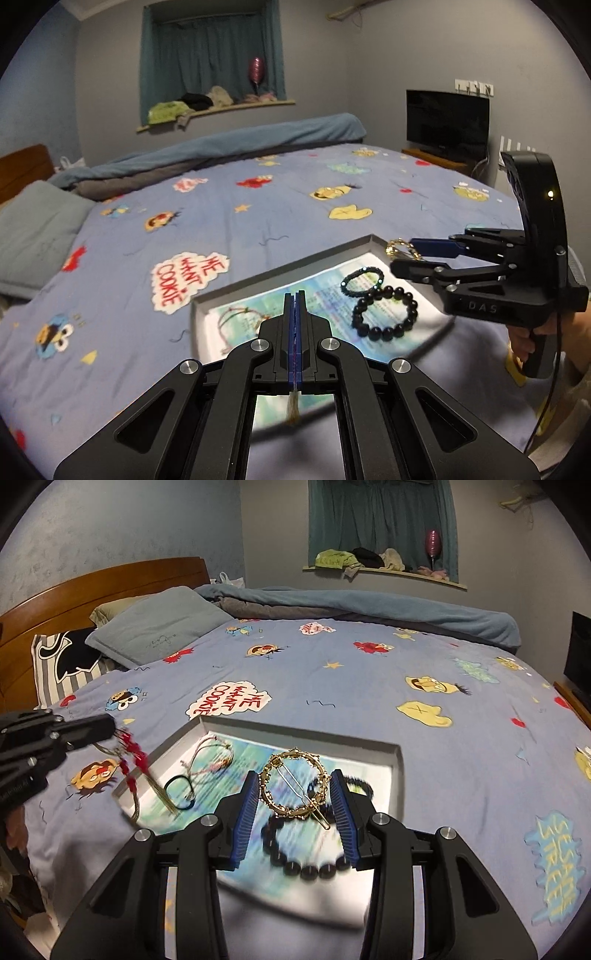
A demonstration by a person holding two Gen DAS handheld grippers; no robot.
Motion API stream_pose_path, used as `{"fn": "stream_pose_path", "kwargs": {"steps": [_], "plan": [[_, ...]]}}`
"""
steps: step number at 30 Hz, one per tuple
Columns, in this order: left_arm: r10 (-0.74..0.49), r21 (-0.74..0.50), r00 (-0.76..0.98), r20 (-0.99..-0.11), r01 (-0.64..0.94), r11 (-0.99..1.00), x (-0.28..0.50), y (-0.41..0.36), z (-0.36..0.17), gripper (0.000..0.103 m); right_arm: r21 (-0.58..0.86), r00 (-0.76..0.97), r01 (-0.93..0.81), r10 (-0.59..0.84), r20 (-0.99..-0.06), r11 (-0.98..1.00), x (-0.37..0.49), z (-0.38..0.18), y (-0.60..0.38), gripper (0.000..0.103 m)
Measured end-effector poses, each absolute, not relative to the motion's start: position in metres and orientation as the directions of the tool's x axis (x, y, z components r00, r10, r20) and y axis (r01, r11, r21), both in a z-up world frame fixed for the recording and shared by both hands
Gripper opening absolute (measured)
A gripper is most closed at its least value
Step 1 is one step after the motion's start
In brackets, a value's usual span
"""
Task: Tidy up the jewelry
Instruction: 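Carry the red-bead jewelry and gold hair clip over the grey box, then open both tools to drop the jewelry into the grey box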
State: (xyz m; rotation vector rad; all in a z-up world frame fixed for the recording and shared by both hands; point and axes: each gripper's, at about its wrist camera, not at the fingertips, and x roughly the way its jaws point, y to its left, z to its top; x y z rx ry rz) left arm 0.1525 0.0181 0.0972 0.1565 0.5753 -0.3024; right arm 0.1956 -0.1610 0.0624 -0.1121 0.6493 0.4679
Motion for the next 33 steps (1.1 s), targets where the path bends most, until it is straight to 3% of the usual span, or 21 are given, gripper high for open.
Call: {"fn": "stream_pose_path", "kwargs": {"steps": [3,16,33], "plan": [[-0.277,0.022,0.769,-0.576,0.354,0.935,0.173,0.016,0.093,0.001,0.01,0.686,-0.468,0.37,-0.627,0.884,0.211,0.058,-0.152,0.04],[-0.209,0.095,0.693,-0.689,0.373,0.923,0.246,0.002,0.054,0.001,-0.043,0.563,-0.451,0.247,-0.789,0.891,0.272,0.024,-0.119,0.04],[-0.157,0.088,0.635,-0.757,0.337,0.937,0.289,0.009,0.024,0.001,-0.058,0.492,-0.435,0.183,-0.851,0.899,0.301,0.004,-0.101,0.04]]}}
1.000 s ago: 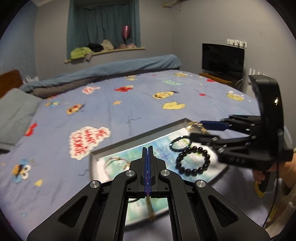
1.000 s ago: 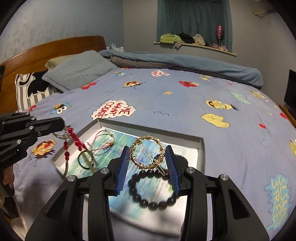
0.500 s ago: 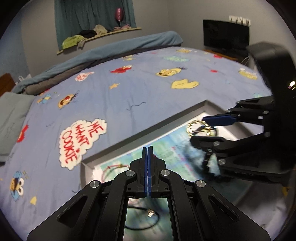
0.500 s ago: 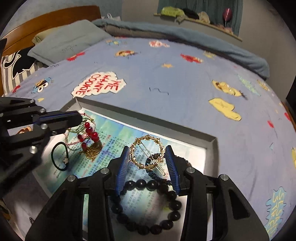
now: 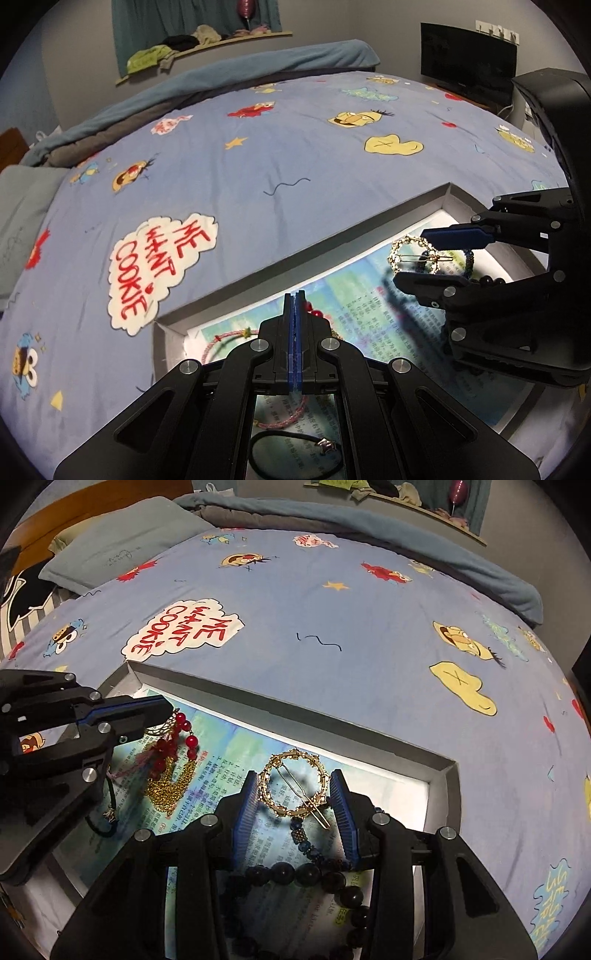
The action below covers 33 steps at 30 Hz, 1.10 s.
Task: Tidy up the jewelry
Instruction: 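Open both tools to drop the jewelry into the grey box, then move both open tools back over the remaining jewelry pile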
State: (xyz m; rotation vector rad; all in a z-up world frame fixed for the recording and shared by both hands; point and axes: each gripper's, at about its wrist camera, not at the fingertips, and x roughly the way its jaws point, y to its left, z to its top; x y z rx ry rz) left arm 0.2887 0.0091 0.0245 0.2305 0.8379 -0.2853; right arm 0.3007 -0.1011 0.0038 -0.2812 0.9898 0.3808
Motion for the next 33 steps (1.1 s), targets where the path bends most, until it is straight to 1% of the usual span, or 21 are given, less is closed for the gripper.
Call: {"fn": "stream_pose_path", "kwargs": {"steps": [7,8,9,10,11,12,14,18,20,22,26,28,32,33], "plan": [[-0.149,0.086,0.628,-0.764,0.328,0.941,0.289,0.009,0.019,0.003,-0.045,0.484,-0.424,0.185,-0.855,0.904,0.302,0.002,-0.103,0.04],[-0.145,0.088,0.624,-0.768,0.326,0.941,0.29,0.009,0.018,0.008,-0.043,0.487,-0.421,0.186,-0.853,0.906,0.302,0.003,-0.104,0.04],[-0.139,0.089,0.623,-0.77,0.321,0.943,0.29,0.009,0.017,0.017,-0.041,0.49,-0.42,0.188,-0.851,0.907,0.301,0.003,-0.105,0.04],[-0.135,0.092,0.628,-0.767,0.315,0.945,0.289,0.01,0.017,0.022,-0.041,0.491,-0.42,0.189,-0.85,0.906,0.301,0.003,-0.105,0.04],[-0.131,0.095,0.633,-0.763,0.31,0.946,0.289,0.011,0.017,0.028,-0.041,0.492,-0.42,0.189,-0.85,0.907,0.301,0.004,-0.105,0.041],[-0.131,0.093,0.636,-0.76,0.306,0.948,0.289,0.012,0.018,0.032,-0.042,0.494,-0.418,0.189,-0.849,0.907,0.301,0.004,-0.105,0.041],[-0.134,0.085,0.646,-0.751,0.296,0.951,0.287,0.015,0.021,0.038,-0.045,0.5,-0.412,0.184,-0.846,0.91,0.3,0.005,-0.106,0.046],[-0.123,0.084,0.661,-0.74,0.272,0.959,0.282,0.023,0.027,0.047,-0.042,0.51,-0.396,0.182,-0.841,0.917,0.297,0.01,-0.111,0.046],[-0.124,0.072,0.666,-0.736,0.259,0.963,0.278,0.027,0.032,0.049,-0.04,0.514,-0.388,0.18,-0.839,0.921,0.294,0.014,-0.114,0.048],[-0.124,0.061,0.672,-0.73,0.245,0.968,0.272,0.031,0.037,0.055,-0.043,0.523,-0.381,0.177,-0.833,0.923,0.289,0.019,-0.118,0.053],[-0.116,0.061,0.69,-0.715,0.227,0.972,0.258,0.036,0.049,0.064,-0.049,0.542,-0.368,0.172,-0.823,0.928,0.276,0.034,-0.128,0.054],[-0.116,0.057,0.697,-0.708,0.22,0.974,0.25,0.037,0.054,0.067,-0.05,0.556,-0.356,0.169,-0.814,0.933,0.268,0.043,-0.134,0.065],[-0.107,0.053,0.712,-0.694,0.199,0.979,0.231,0.042,0.067,0.07,-0.047,0.575,-0.343,0.17,-0.8,0.938,0.253,0.059,-0.144,0.068],[-0.107,0.048,0.717,-0.689,0.192,0.98,0.225,0.044,0.071,0.071,-0.043,0.578,-0.339,0.173,-0.797,0.94,0.248,0.063,-0.146,0.071]]}}
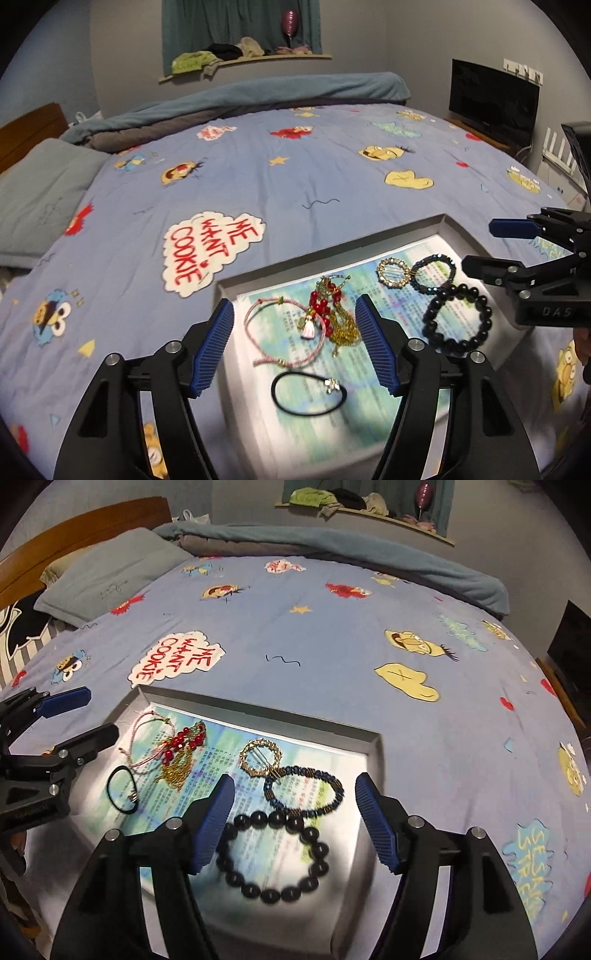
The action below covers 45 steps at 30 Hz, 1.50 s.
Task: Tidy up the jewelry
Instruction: 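Move both open tools back over the remaining jewelry pile, then grasp the dark bead bracelet with the left tool while the right tool grasps the silver hoop bangle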
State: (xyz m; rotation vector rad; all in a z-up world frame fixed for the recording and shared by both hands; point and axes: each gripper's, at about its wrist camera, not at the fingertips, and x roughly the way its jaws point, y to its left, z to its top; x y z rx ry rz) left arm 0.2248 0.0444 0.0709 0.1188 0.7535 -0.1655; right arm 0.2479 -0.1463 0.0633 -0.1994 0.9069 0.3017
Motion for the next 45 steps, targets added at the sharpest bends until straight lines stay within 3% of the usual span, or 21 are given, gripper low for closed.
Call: {"fn": "stream_pose_path", "kwargs": {"steps": [6,16,28,45], "plan": [[-0.118,0.045,0.759,-0.64,0.191,0.981,0.178,0.048,0.093,0.079,-0.064,0.628,-0.325,0.164,-0.761,0.944,0.209,0.086,-0.157,0.086],[-0.153,-0.017,0.777,-0.61,0.18,0.983,0.107,0.064,0.094,0.086,-0.028,0.689,-0.333,0.223,-0.69,0.942,0.135,0.096,-0.18,0.096],[-0.094,-0.023,0.759,-0.644,0.103,0.994,0.053,0.082,0.04,0.088,-0.129,0.73,-0.358,0.191,-0.656,0.925,0.064,0.055,-0.186,0.097],[-0.11,-0.027,0.756,-0.645,0.121,0.992,0.017,0.047,0.003,0.088,-0.13,0.69,-0.467,0.269,-0.672,0.874,0.01,-0.001,-0.168,0.097]]}}
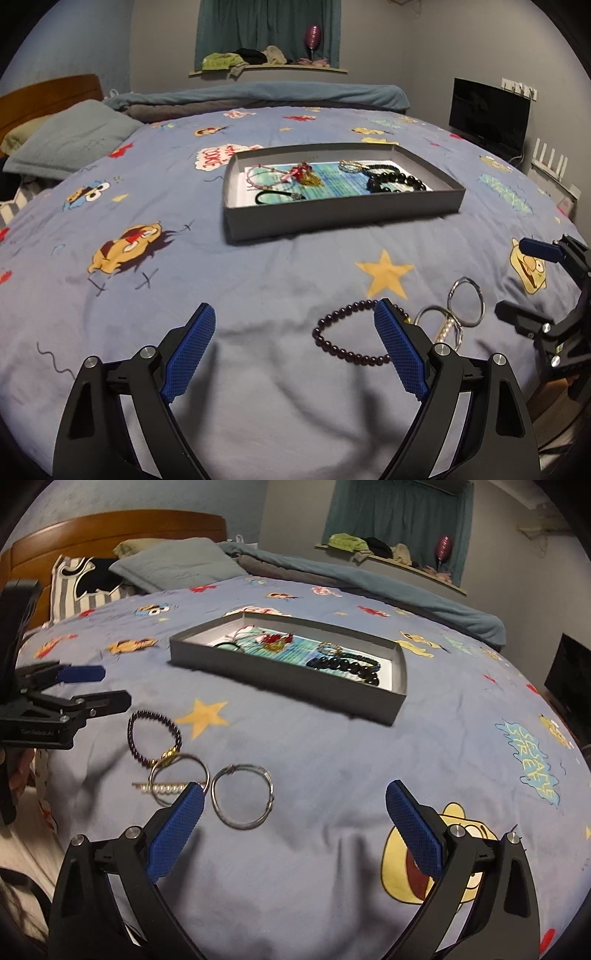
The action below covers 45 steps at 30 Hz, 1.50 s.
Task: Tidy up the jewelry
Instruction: 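Grasp the dark bead bracelet with the left tool while the right tool grasps the silver hoop bangle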
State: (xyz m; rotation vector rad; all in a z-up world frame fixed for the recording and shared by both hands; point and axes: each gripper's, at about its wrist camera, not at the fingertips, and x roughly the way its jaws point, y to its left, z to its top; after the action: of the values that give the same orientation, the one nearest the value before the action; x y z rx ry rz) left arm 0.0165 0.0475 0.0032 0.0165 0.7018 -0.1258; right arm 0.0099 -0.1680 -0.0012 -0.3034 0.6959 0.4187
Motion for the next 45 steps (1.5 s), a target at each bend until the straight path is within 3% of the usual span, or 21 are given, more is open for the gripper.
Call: {"fn": "stream_pose_path", "kwargs": {"steps": [7,12,20,26,34,37,39,45], "plan": [[-0.137,-0.051,0.737,-0.662,0.137,0.989,0.016,0.046,-0.011,0.087,-0.102,0.649,-0.51,0.304,-0.698,0.854,0.008,-0.021,-0.161,0.09],[-0.146,-0.061,0.732,-0.665,0.142,0.988,0.017,0.045,-0.017,0.08,-0.106,0.659,-0.514,0.312,-0.684,0.851,0.007,-0.026,-0.16,0.087],[-0.159,-0.042,0.729,-0.666,0.176,0.984,0.017,0.035,-0.019,0.058,-0.122,0.673,-0.513,0.31,-0.671,0.849,0.007,-0.034,-0.154,0.082],[-0.191,-0.072,0.72,-0.668,0.193,0.979,0.019,0.037,-0.019,0.032,-0.159,0.692,-0.52,0.305,-0.655,0.839,0.005,-0.036,-0.149,0.076],[-0.166,-0.031,0.701,-0.694,0.202,0.979,0.023,0.027,-0.026,0.028,-0.155,0.696,-0.519,0.311,-0.647,0.84,0.01,-0.036,-0.147,0.059],[-0.174,-0.032,0.691,-0.702,0.214,0.976,0.025,0.025,-0.028,0.018,-0.155,0.701,-0.518,0.314,-0.641,0.841,0.01,-0.035,-0.147,0.046],[-0.188,-0.043,0.688,-0.701,0.222,0.974,0.025,0.024,-0.028,0.009,-0.136,0.696,-0.52,0.325,-0.641,0.843,0.011,-0.034,-0.15,0.045],[-0.192,-0.044,0.698,-0.69,0.225,0.973,0.022,0.025,-0.026,0.007,-0.12,0.706,-0.513,0.339,-0.621,0.85,0.009,-0.03,-0.154,0.045]]}}
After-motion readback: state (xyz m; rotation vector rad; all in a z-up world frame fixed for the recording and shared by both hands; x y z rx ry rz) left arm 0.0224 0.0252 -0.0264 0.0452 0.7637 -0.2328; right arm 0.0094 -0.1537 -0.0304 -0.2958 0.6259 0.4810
